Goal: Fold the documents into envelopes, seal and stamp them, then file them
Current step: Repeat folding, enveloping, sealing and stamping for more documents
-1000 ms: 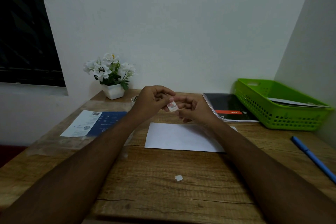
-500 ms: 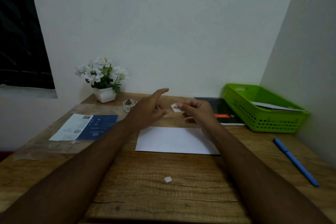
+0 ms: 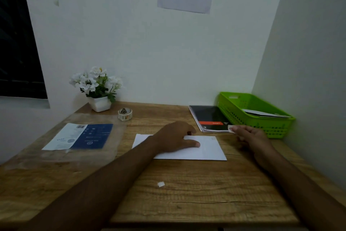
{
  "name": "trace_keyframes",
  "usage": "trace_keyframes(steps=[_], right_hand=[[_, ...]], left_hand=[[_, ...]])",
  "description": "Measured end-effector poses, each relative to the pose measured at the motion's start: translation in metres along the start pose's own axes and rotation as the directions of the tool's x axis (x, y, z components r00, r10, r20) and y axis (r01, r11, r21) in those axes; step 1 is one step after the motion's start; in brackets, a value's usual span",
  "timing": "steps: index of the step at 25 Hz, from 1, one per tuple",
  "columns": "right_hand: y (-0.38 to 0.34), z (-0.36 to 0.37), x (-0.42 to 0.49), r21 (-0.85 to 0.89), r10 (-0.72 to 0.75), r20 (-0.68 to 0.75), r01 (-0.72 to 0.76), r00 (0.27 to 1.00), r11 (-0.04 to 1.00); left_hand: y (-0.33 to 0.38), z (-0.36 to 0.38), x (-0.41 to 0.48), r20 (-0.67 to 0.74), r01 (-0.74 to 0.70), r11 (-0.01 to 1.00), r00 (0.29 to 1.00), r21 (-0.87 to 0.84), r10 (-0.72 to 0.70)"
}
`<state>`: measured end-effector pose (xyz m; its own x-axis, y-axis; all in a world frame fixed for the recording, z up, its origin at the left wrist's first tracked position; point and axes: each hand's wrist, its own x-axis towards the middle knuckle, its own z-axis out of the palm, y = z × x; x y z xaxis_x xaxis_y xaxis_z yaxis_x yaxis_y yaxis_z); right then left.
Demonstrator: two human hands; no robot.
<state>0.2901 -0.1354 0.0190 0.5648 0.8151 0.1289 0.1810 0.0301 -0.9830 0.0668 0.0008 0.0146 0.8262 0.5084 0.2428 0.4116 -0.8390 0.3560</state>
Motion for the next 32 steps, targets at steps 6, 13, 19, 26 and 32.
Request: trace_keyframes(steps=[6, 13, 19, 26, 32], right_hand=[[0.0, 0.017, -0.002, -0.152, -0.05, 0.106, 0.065, 0.993, 0.986], [0.007, 0.025, 0.006, -0.283, -0.062, 0.124, 0.095, 0.99, 0.954], [0.007, 0.026, 0.006, -0.296, -0.05, 0.133, 0.088, 0.99, 0.951], [0.006, 0.027, 0.008, -0.257, -0.056, 0.13, 0.089, 0.99, 0.962], [0.004, 0.027, 0.011, -0.309, -0.046, 0.114, 0.08, 0.992, 0.948]], left_hand=[[0.015, 0.01, 0.038, 0.066, 0.065, 0.997, 0.996, -0.04, -0.062], [0.021, 0.021, 0.051, 0.003, 0.117, 0.962, 0.993, -0.248, -0.12], [0.025, 0.025, 0.042, -0.082, 0.117, 0.925, 0.984, -0.362, -0.157], [0.024, 0.027, 0.041, -0.106, 0.093, 0.901, 0.983, -0.424, -0.151], [0.022, 0.03, 0.043, -0.115, 0.076, 0.901, 0.984, -0.426, -0.137]])
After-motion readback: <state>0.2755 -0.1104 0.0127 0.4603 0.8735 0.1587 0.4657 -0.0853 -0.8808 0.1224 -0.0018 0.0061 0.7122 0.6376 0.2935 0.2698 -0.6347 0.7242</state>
